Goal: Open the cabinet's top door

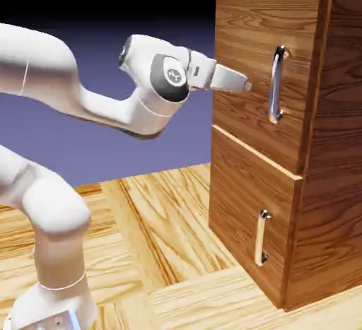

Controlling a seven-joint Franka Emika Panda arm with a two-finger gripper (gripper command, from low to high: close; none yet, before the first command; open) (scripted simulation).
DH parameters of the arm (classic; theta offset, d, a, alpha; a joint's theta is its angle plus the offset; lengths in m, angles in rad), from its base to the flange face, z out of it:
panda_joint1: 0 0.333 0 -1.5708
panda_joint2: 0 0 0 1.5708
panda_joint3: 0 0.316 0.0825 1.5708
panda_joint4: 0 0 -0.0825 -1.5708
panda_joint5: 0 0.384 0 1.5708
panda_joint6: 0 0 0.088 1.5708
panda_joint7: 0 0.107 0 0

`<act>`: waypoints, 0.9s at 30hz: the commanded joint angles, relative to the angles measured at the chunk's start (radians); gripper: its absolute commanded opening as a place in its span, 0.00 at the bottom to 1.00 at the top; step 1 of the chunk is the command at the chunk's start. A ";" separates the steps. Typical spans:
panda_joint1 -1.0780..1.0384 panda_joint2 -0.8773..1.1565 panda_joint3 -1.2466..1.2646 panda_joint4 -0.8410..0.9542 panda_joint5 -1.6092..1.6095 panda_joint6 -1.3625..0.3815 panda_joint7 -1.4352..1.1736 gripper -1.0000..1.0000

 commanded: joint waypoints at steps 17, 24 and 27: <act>0.162 -0.127 -0.245 0.126 -0.740 0.039 0.552 0.50; 0.228 -0.179 -0.346 0.177 -1.044 0.054 0.780 0.50; 0.257 -0.202 -0.390 0.199 -1.174 0.061 0.877 0.50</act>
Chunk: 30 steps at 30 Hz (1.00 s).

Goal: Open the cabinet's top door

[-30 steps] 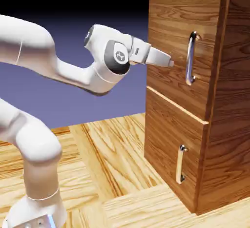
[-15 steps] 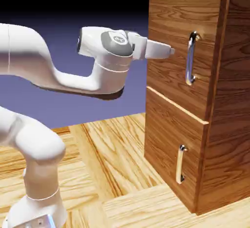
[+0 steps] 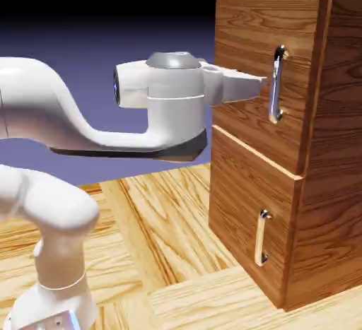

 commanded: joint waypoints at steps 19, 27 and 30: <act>-0.046 0.021 0.050 -0.039 -0.059 -0.138 0.117 0.00; -0.336 -0.039 0.273 -0.196 0.119 -0.182 0.091 0.00; -0.445 -0.072 0.359 -0.248 0.203 -0.184 0.071 0.00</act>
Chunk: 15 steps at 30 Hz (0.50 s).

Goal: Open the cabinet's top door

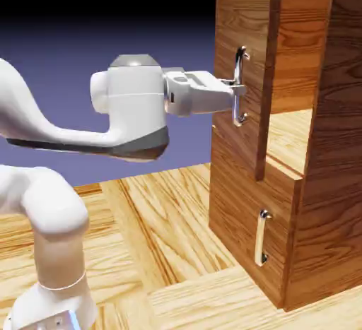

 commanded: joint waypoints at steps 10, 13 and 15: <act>-0.359 -0.145 0.268 -0.151 0.366 0.066 -0.148 0.00; -0.423 -0.192 0.315 -0.191 0.496 0.081 -0.238 0.00; -0.433 -0.224 0.331 -0.218 0.583 0.068 -0.311 0.00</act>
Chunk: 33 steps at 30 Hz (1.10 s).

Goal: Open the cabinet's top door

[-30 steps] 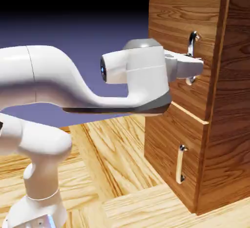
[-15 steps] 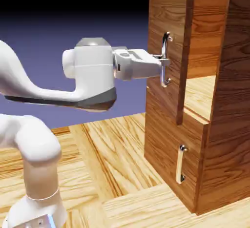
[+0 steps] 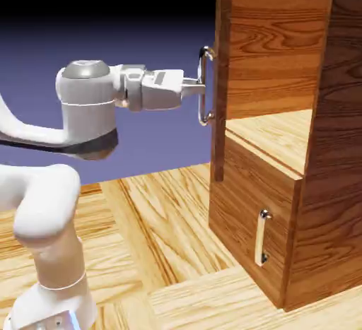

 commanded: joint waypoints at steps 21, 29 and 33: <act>0.288 -0.403 0.534 -0.107 0.784 -0.772 -0.366 0.00; 0.277 -0.370 0.824 0.040 0.998 -1.082 -0.350 0.00; 0.201 -0.330 0.960 0.172 1.095 -1.255 -0.343 0.00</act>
